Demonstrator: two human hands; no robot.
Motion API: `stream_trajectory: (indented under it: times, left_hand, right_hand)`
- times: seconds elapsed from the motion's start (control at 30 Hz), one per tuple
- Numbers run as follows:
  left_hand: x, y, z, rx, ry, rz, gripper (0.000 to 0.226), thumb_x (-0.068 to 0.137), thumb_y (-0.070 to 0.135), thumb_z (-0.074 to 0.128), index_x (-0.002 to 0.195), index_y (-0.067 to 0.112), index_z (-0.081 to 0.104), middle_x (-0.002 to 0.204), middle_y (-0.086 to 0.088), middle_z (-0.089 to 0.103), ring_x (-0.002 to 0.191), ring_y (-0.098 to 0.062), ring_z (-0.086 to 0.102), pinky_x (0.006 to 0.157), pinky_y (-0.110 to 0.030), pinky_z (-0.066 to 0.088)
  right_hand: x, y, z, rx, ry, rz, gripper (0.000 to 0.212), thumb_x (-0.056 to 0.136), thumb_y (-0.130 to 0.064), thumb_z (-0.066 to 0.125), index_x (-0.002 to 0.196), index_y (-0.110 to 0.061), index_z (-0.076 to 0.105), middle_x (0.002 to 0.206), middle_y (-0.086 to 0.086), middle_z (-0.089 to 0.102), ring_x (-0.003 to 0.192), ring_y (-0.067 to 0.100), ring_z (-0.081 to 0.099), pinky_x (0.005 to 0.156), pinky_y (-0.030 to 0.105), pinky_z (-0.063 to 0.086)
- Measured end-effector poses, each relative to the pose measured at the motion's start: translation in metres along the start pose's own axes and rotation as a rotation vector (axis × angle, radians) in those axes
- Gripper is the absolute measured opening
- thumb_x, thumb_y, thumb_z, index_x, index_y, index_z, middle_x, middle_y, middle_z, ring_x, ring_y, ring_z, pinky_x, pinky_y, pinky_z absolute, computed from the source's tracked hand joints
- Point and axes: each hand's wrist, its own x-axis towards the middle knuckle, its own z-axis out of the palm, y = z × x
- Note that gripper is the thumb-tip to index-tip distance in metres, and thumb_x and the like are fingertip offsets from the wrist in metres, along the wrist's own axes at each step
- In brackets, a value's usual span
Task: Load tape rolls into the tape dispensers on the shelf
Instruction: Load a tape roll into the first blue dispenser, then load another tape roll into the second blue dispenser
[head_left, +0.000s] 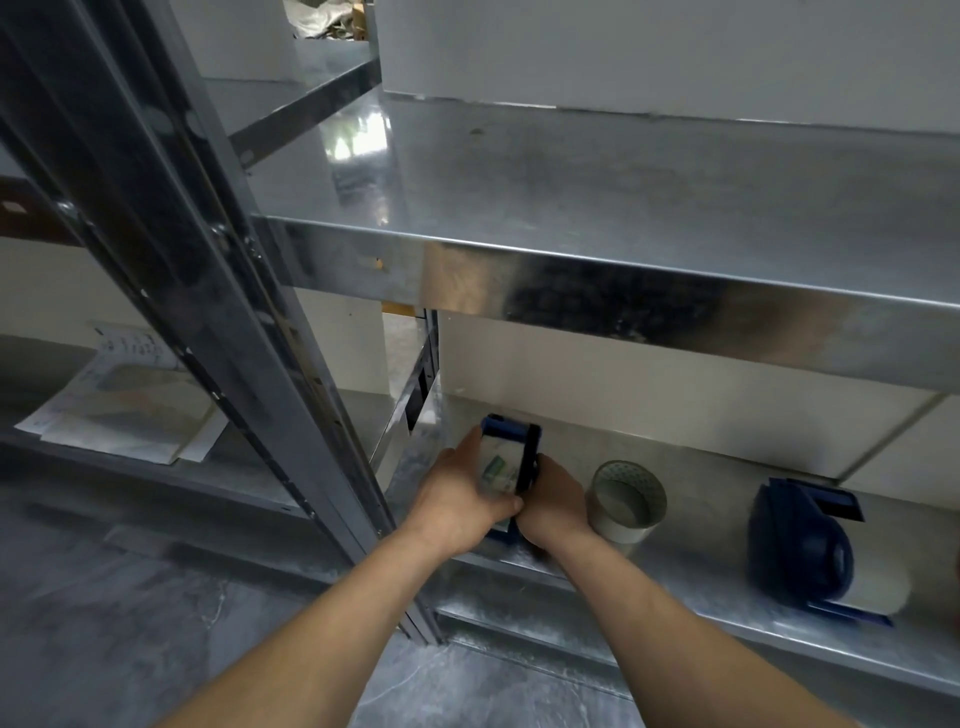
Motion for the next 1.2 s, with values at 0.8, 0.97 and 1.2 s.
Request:
stream_trajectory:
  times: [0.8, 0.97, 1.2]
  left_hand:
    - [-0.046, 0.022, -0.025, -0.115, 0.213, 0.043, 0.077, 0.082, 0.036, 0.070, 0.144, 0.029, 0.026, 0.118, 0.006, 0.064, 0.109, -0.015, 0.057, 0.090, -0.028, 0.041]
    - [-0.082, 0.033, -0.033, -0.055, 0.245, 0.196, 0.056, 0.082, 0.037, 0.072, 0.134, 0.025, 0.056, 0.151, 0.001, 0.037, 0.139, -0.017, 0.035, 0.107, -0.025, 0.028]
    - [-0.137, 0.060, -0.025, -0.293, 0.167, 0.299, 0.081, 0.072, 0.032, 0.082, 0.143, 0.020, 0.045, 0.086, 0.010, 0.074, 0.077, -0.009, 0.069, 0.088, -0.031, 0.054]
  right_hand:
    - [-0.052, -0.006, -0.044, 0.270, 0.391, 0.021, 0.011, 0.088, -0.030, 0.063, 0.092, -0.022, 0.067, 0.086, -0.003, 0.072, 0.076, 0.017, 0.063, 0.064, 0.024, 0.044]
    - [-0.116, -0.003, -0.068, 0.355, 0.407, -0.124, 0.082, 0.075, -0.013, 0.073, 0.147, -0.035, 0.040, 0.125, -0.005, 0.063, 0.093, 0.009, 0.063, 0.078, 0.012, 0.043]
    - [-0.199, 0.011, -0.082, 0.343, 0.576, -0.158, 0.045, 0.074, -0.029, 0.083, 0.114, -0.027, 0.063, 0.098, -0.014, 0.068, 0.087, 0.005, 0.065, 0.090, 0.038, 0.056]
